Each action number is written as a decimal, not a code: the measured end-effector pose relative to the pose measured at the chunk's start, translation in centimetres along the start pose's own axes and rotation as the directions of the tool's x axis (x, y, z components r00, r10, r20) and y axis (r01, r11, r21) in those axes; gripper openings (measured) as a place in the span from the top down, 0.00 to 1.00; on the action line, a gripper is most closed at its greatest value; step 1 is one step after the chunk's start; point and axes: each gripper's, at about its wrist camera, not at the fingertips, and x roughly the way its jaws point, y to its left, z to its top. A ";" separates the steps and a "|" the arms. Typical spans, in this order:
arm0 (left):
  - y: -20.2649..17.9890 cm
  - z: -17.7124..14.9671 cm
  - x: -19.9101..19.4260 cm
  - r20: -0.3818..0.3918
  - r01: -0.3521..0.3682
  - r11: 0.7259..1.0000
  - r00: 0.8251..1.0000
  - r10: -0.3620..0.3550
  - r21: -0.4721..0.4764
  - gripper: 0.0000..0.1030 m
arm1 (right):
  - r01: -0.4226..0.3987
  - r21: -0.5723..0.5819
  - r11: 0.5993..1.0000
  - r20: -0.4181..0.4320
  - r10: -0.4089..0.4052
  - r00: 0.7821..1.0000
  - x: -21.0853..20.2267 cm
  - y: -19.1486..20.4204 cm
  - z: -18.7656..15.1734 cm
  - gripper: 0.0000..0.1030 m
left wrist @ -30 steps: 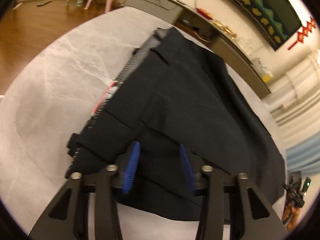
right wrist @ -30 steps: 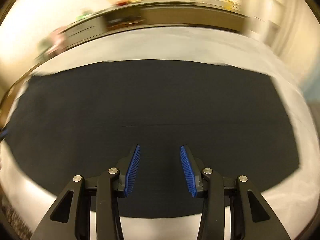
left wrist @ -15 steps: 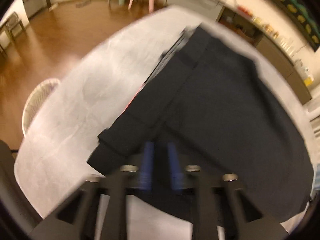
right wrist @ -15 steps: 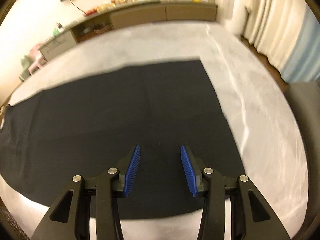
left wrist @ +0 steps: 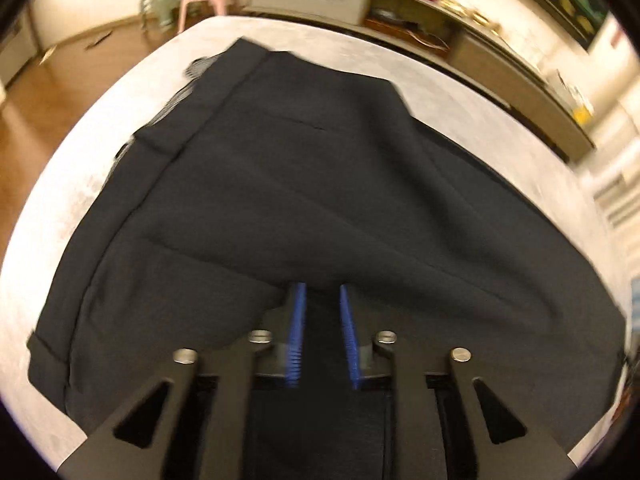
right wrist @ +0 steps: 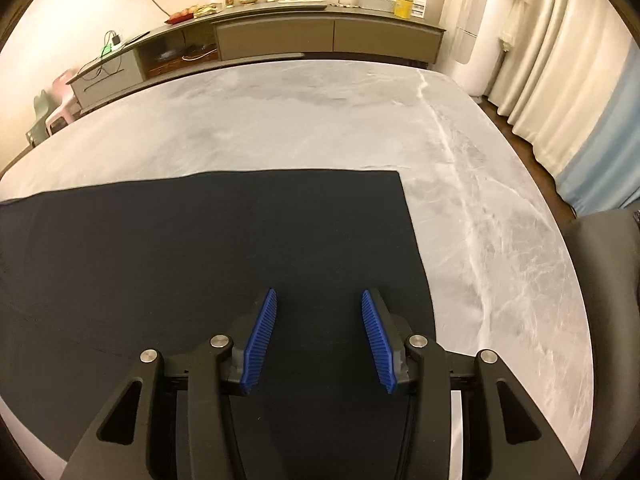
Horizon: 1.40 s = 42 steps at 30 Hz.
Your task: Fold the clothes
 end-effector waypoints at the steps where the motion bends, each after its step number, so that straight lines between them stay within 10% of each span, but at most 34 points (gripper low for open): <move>1: 0.4 -0.1 0.0 -0.008 -0.003 1.000 1.000 0.003 -0.010 0.86 | 0.003 -0.002 1.000 -0.002 -0.003 1.000 0.2 -0.2 0.3 0.56; 13: 14.6 -3.6 -4.7 0.007 0.003 0.977 1.000 -0.002 -0.212 0.83 | 0.039 0.019 0.999 -0.002 -0.039 0.999 -0.2 1.5 -1.6 0.56; 15: 16.3 -4.6 -6.0 0.027 -0.036 0.975 0.999 0.043 -0.219 0.69 | 0.052 0.025 0.998 -0.005 -0.052 0.999 -0.1 1.7 -1.7 0.55; 19: 13.7 -4.0 -7.5 0.115 0.059 0.990 0.992 -0.045 -0.126 0.61 | 0.168 -0.023 0.985 0.001 -0.168 0.986 -2.0 4.0 -2.4 0.55; 23: 5.8 -4.6 -6.6 0.073 0.211 0.971 0.973 -0.220 0.111 0.51 | 0.030 -0.125 0.992 0.055 -0.024 0.998 -5.2 10.4 -2.9 0.55; 27: 1.0 -4.3 -1.8 0.020 0.092 0.966 0.995 -0.099 0.241 0.49 | -0.098 -0.178 0.979 -0.017 0.097 0.995 -3.7 14.7 -3.3 0.55; 32: 3.5 -2.2 0.5 0.047 -0.149 0.979 0.988 0.144 0.140 0.53 | -0.093 -0.081 0.992 -0.053 0.089 0.995 -1.7 11.9 -3.1 0.47; 39: -0.2 0.0 -0.9 0.085 0.093 0.984 0.991 -0.107 0.150 0.47 | -0.043 -0.115 0.992 0.054 0.049 0.997 -3.1 11.0 -1.8 0.48; 42: -1.3 1.6 2.8 0.009 0.046 0.989 0.999 -0.048 0.143 0.46 | 0.012 -0.063 0.998 0.026 -0.011 1.000 -1.1 8.6 -0.9 0.48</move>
